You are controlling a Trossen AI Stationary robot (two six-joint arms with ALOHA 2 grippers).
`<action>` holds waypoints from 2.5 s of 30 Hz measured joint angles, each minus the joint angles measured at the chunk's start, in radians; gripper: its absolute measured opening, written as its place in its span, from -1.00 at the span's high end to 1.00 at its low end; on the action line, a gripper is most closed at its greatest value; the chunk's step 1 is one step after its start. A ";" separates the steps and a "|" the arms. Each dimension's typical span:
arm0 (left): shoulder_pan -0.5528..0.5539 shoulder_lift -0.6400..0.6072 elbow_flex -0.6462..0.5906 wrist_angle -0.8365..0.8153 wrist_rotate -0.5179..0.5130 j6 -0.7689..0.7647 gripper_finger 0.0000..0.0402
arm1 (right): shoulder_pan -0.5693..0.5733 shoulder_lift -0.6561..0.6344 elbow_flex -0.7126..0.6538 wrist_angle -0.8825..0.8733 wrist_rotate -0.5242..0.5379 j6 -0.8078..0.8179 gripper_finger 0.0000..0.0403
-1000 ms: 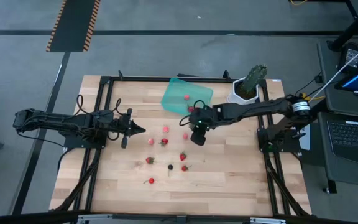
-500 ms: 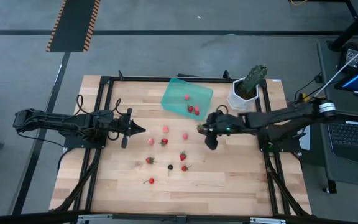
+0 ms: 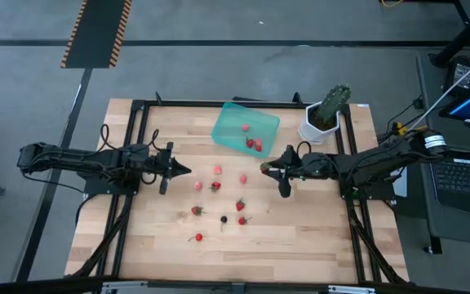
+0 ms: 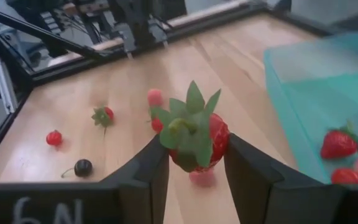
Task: Pick and placing Produce into tupperware
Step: Put the red strawberry into the light blue bin
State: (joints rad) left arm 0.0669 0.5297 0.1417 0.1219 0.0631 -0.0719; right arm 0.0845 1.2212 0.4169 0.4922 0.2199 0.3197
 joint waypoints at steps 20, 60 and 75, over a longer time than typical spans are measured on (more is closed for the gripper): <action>0.000 0.000 0.000 0.000 0.000 0.000 1.00 | 0.000 0.000 -0.035 0.101 -0.105 -0.090 0.35; 0.000 0.000 0.000 -0.002 -0.025 0.003 1.00 | -0.282 0.283 0.362 -0.418 0.163 -0.041 0.35; 0.000 0.000 0.000 -0.002 -0.026 0.015 1.00 | -0.476 0.318 0.501 -0.715 -0.095 -0.087 0.35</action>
State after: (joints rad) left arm 0.0669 0.5297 0.1413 0.1196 0.0372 -0.0570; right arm -0.3911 1.5387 0.9180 -0.2225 0.1246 0.2328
